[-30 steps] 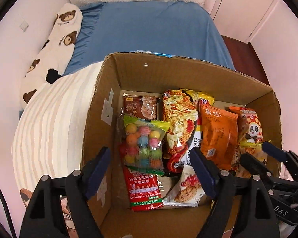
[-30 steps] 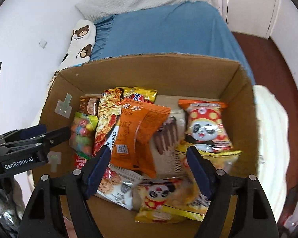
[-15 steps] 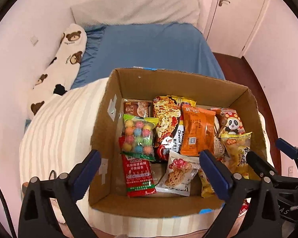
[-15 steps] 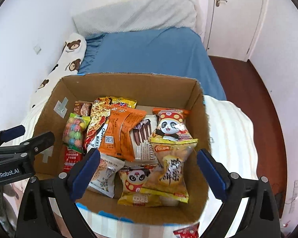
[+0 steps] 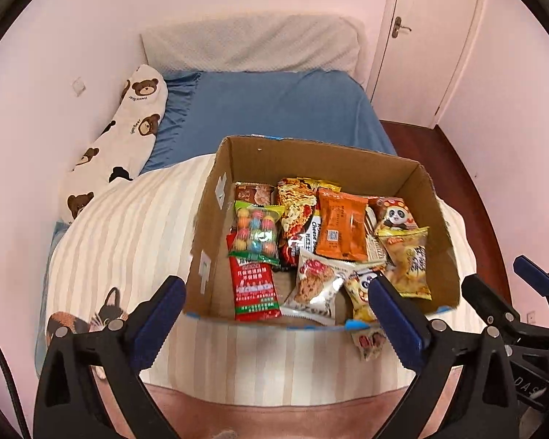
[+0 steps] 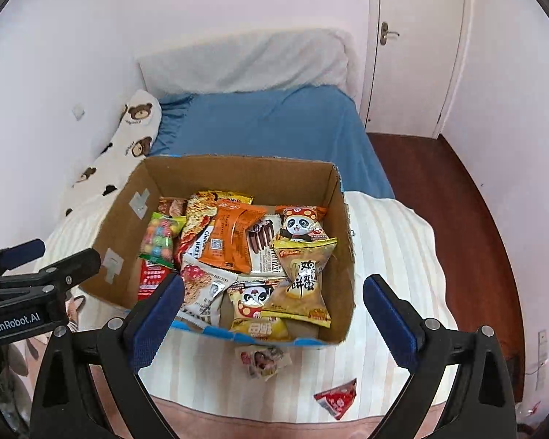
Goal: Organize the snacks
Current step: 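Move both open tools back toward the last snacks on the bed, then grasp the small white candy with the left tool while the right tool grasps the red triangle packet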
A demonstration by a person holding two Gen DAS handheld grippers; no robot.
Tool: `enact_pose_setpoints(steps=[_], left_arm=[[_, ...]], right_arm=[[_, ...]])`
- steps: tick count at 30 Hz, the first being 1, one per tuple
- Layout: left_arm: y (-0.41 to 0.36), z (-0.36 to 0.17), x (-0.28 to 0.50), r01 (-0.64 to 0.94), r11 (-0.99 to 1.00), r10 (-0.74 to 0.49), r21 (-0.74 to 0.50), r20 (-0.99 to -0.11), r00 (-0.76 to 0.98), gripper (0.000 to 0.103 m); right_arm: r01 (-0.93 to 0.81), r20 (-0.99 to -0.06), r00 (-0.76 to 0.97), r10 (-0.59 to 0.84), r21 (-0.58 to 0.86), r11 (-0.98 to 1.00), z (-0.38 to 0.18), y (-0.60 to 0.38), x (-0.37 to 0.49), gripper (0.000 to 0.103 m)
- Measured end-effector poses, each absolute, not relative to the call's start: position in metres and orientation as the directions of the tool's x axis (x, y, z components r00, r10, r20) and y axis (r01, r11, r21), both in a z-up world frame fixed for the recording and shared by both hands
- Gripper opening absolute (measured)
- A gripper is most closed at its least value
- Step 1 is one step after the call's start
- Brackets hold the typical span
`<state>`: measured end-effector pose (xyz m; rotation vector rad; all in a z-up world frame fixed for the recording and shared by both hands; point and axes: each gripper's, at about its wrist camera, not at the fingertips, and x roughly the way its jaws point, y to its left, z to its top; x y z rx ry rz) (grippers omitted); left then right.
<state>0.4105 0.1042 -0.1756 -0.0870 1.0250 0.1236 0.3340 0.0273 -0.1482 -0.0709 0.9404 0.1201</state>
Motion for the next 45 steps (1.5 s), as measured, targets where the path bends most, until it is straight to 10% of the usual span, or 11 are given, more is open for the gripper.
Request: enact_pose_setpoints(steps=[17,38,45], left_arm=[[0.089,-0.159,0.359,-0.127,0.992,0.064,-0.008,-0.831,0.552,0.102],[-0.013,-0.354,0.416,-0.009,1.000,-0.022,-0.024,-0.988,0.152,0.102],[-0.035,-0.391,0.437,0.000,0.999,-0.049,-0.050,-0.994,0.098,0.102]], right_arm=[[-0.071,-0.805,0.577,0.136,0.116,0.991,-0.135,-0.005,0.276,0.100],[0.230,-0.956,0.208,0.205,0.251,0.940,-0.340,-0.136,0.295,0.100],[0.260,-0.955,0.169,0.244,0.282,0.923,-0.367,-0.147,0.299,0.074]])
